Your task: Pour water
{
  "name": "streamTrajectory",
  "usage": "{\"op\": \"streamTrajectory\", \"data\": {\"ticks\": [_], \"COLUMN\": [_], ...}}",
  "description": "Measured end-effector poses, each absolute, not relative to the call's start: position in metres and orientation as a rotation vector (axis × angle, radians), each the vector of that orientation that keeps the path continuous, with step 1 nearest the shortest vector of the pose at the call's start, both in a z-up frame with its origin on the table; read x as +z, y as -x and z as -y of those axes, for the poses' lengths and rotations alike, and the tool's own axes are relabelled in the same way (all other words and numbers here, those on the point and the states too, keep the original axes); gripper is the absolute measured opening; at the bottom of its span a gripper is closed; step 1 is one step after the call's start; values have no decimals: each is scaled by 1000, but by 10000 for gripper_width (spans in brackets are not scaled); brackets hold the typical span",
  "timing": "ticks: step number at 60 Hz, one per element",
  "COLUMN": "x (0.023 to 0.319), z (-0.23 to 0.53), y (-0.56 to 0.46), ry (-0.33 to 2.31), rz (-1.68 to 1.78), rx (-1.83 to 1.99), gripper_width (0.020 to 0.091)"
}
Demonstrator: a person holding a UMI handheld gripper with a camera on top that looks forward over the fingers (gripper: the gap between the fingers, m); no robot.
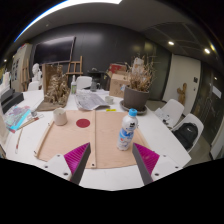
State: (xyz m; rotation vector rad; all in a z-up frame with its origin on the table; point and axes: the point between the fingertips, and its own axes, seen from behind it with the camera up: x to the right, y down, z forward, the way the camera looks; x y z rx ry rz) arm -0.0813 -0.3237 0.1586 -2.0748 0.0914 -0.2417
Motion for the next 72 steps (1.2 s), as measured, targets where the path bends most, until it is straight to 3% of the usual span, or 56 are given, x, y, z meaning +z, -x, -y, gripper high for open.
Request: {"op": "streamTrajectory", "data": {"ticks": [22,28,35,39,46,56,65,72], "x": [65,53,52,53,52,52,54,75], "z": [206,178,160,156,155,157,158,152], "y": [-15,-20,-20,-20,-17,-19,-24,-25], "ry": [2066,2043,2001,1981,1964,1963,1963,1951], "rz": [-143,-125,-106,-114,-145,-127,-124,-114], "rx": [-158,-123,-96,-80,-65,-81,-125,-184], "gripper_width": [859,788,530,509,409,335,335,334]}}
